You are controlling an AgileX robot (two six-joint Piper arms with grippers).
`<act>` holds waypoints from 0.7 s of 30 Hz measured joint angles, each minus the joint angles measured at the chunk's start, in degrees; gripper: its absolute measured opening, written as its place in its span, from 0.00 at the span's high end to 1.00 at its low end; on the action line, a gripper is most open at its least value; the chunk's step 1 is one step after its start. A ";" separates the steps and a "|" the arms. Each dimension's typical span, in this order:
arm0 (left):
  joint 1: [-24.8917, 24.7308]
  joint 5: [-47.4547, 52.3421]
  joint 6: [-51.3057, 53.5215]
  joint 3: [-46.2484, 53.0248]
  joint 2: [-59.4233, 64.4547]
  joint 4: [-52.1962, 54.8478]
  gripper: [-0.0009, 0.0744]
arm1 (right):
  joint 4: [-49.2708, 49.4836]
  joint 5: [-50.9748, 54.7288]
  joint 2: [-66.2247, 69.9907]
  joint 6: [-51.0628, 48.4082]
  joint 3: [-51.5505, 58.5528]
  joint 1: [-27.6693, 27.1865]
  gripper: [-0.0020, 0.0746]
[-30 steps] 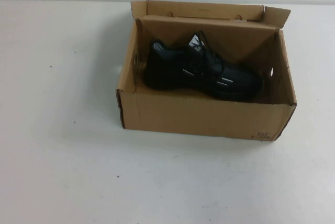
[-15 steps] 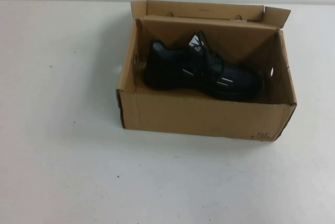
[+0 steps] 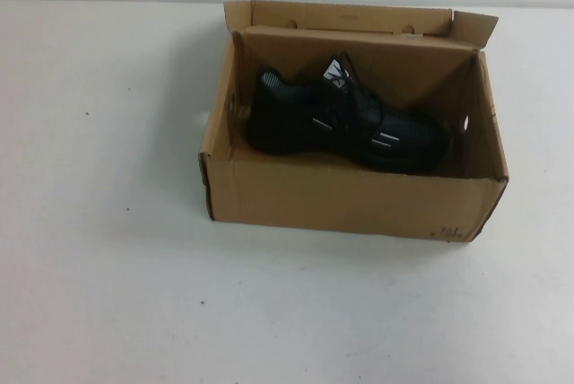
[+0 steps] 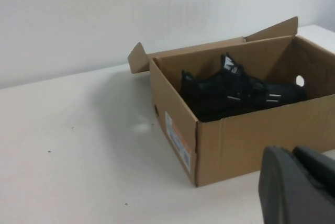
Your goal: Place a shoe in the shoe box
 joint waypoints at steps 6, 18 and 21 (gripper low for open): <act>0.64 -10.10 -0.28 7.45 -5.43 1.86 0.99 | 0.00 0.00 0.00 0.00 0.00 0.00 1.00; 3.12 -16.47 -27.73 28.65 -11.45 22.50 0.99 | 0.00 0.14 0.00 0.00 0.00 0.00 1.00; 3.12 -16.86 -33.11 31.66 -11.45 26.92 0.99 | 0.00 0.79 0.00 0.00 0.00 0.00 1.00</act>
